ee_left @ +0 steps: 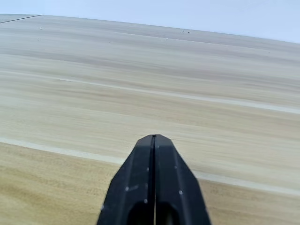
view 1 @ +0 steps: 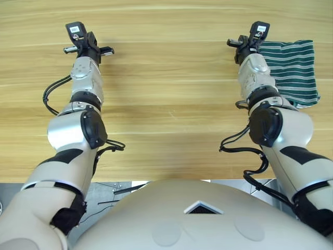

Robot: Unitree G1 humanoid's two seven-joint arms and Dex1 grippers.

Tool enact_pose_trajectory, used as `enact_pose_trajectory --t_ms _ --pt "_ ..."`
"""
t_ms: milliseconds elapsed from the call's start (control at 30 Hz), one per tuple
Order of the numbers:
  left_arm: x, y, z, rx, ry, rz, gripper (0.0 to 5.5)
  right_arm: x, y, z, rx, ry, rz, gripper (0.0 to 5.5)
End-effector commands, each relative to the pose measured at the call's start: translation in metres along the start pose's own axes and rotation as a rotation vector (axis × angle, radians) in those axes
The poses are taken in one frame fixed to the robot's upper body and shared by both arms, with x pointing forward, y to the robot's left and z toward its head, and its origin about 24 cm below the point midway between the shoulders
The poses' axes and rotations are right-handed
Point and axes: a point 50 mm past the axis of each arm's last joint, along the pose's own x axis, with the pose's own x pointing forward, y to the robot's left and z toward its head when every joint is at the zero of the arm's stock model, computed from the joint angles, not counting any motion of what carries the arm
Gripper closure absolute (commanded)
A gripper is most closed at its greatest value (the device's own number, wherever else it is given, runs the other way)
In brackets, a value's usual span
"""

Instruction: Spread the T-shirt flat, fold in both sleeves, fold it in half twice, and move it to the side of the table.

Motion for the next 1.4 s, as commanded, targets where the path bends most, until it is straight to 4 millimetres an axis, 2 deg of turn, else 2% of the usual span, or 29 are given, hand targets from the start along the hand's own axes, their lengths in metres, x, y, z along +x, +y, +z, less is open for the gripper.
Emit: enact_pose_trajectory --t_ms 33,1400 --pt "0.0026 -0.0063 0.004 -0.009 0.006 -0.015 5.5 0.0023 0.0013 0.0101 -0.01 -0.012 -0.007 5.49" --pt "0.0033 -0.012 0.0051 -0.022 0.001 -0.035 5.5 0.002 -0.0038 0.0108 -0.047 -0.016 -0.031 5.49"
